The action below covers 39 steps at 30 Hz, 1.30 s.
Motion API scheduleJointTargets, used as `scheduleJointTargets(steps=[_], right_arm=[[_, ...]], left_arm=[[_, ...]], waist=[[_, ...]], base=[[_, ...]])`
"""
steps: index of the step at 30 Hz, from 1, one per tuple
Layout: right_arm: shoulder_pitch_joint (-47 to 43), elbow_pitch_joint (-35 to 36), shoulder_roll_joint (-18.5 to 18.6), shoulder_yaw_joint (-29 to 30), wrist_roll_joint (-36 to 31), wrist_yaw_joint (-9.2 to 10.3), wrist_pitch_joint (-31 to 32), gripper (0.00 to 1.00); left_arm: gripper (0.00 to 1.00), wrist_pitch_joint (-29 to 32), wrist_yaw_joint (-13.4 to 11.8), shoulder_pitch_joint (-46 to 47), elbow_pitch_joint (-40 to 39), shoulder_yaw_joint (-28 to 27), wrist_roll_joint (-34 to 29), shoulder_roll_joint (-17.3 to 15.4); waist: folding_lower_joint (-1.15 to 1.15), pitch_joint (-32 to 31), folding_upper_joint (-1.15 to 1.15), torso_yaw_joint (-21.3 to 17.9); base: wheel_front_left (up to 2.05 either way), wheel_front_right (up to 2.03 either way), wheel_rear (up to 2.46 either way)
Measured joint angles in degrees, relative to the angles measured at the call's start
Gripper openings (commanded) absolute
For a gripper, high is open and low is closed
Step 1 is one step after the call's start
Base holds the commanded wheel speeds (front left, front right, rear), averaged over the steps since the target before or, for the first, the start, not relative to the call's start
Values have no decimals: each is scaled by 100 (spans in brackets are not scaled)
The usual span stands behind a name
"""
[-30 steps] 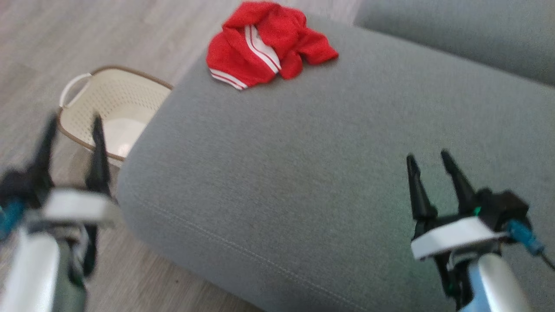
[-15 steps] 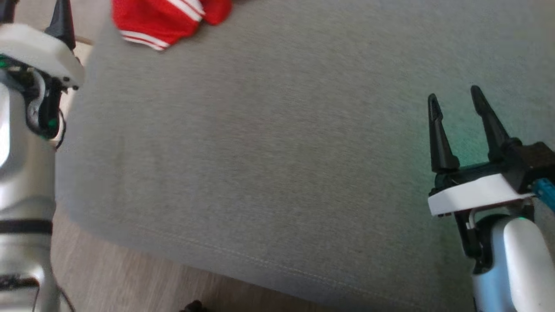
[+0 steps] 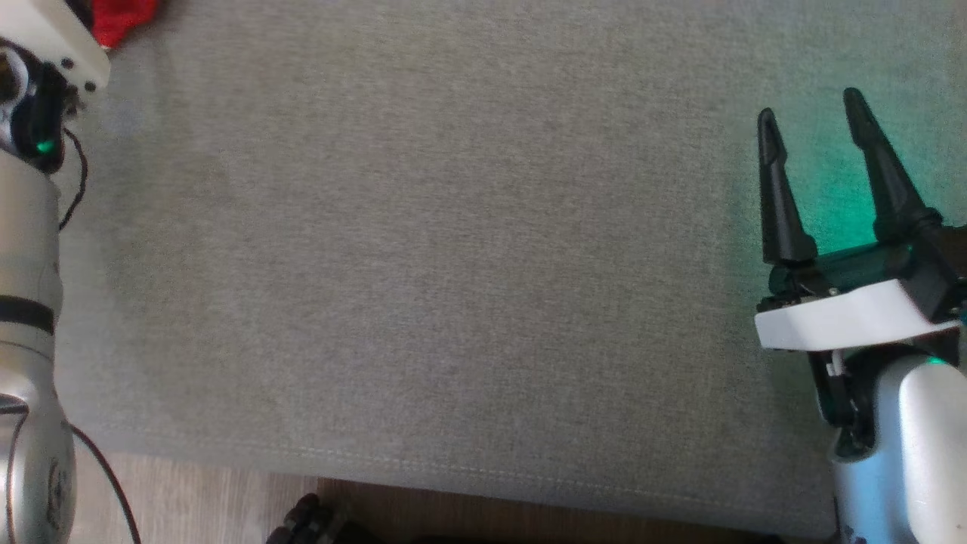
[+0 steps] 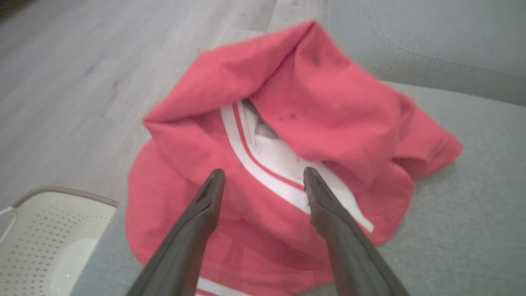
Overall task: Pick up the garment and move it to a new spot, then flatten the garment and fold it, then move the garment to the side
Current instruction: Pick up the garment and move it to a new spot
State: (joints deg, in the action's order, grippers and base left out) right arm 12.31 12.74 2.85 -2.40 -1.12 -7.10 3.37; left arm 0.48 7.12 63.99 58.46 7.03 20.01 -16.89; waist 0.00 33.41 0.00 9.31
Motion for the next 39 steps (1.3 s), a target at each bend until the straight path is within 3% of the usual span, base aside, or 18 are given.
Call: scheduleJointTargets(steps=[6,7,8,9,10,24,39], right_arm=[[-1,75,0,82,-47,0,-1,100],[0,75,0,85,-47,0,-2,100],[1,75,0,82,-46,0,-10,100],[2,74,0,73,-44,0,-35,100],[2,69,0,62,-32,0,-57,100],[42,-567,-1,59,327,0,-516,100],[-62,-1659,-7,237,913,0,-1155,100]], left_arm=[[100,166,-4,61,643,-16,91,-13],[88,199,-4,116,697,-16,91,-21],[47,201,-4,171,740,-12,92,-25],[18,201,-4,225,788,-9,94,-26],[0,194,-3,253,815,5,120,-27],[0,-55,3,364,689,573,221,-301],[0,731,2,491,-1618,2377,1376,-417]], waist=[[0,216,0,-188],[0,213,0,-195],[0,203,0,-200],[0,188,0,-207],[0,171,0,-214],[0,-435,0,-313],[0,-1968,0,-701]], base=[[0,0,0],[0,0,0],[0,0,0],[0,0,0],[0,0,0],[0,0,0],[0,0,0]])
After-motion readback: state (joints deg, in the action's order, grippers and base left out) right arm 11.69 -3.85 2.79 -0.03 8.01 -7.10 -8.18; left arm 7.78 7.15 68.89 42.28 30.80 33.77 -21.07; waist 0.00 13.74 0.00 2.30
